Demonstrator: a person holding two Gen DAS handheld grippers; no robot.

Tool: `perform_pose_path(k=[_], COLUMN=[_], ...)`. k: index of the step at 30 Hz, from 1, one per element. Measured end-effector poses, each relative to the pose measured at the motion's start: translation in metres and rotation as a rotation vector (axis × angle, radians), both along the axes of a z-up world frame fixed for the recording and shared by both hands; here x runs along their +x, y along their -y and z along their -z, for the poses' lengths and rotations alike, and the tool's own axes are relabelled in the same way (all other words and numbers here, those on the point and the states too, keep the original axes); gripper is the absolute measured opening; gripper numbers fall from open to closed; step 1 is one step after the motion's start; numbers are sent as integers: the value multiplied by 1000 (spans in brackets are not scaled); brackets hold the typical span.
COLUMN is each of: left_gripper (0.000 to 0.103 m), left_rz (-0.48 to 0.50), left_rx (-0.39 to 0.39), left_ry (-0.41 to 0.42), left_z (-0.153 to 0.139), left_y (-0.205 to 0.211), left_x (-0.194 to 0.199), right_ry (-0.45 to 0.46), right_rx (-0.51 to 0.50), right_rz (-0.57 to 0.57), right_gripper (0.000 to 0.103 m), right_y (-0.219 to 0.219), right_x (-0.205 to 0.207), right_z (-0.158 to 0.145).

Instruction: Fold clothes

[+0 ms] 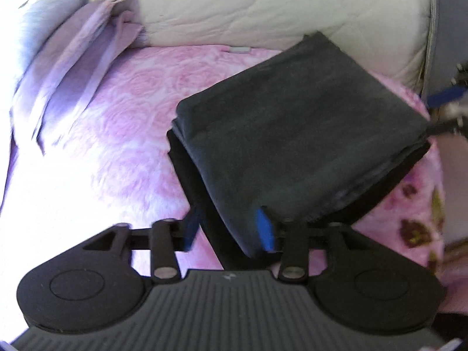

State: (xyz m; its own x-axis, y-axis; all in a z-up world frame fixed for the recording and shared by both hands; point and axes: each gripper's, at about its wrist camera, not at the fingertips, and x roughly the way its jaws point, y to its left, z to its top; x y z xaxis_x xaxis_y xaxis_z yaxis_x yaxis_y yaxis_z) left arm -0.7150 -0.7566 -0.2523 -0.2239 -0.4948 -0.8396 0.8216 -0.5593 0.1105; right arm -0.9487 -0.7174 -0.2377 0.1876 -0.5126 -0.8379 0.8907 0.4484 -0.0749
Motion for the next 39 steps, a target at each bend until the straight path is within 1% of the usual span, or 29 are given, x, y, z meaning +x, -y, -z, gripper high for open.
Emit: perform_pose_path(k=[1,2,5,7,10,12,15,16,18,22,29,33,39], left_gripper=[63,64,68,77,88,91,91,91,91,91,91,91,91], left_rz=[-23,-46,-97,-140,-203,-245,-240,-222,-177,-172,-169,-172,-201], left_rx=[19,38,95,122,175,186,130,117,109,87,56,40,83], left_ry=[-17,-34,-36,-51,-98,-139,-167,-161,-146,-164,-182,-169,-193], left_z=[-1,-3,-1,-4,-18,-33,-53,-57,-64,-74,-81,-78,-74], left_y=[-11,-21,-48,-64,-84,-95,-113,-119,-129,-142,-144,-145,-155], left_x=[3,7,13,17,28,38,47,48,48,46,35,29,33], right_ry=[14,26,68,89,110,123,137,143,156,179,190,190,180], right_rx=[10,21,63,86,89,98,102,100,96,89,60,49,41], right_rz=[25,55,158,219,294,337,385,395,415,453,461,466,497], right_gripper=[70,72,74,74,76,76,77,77,77,77,77,77,77], right_y=[-9,-18,-44,-61,-86,-99,-112,-116,-123,-137,-143,-145,-154], right_x=[2,3,7,10,15,17,20,21,22,25,30,34,40], right_z=[-4,-6,-13,-22,-37,-44,-57,-61,-70,-86,-89,-83,-77])
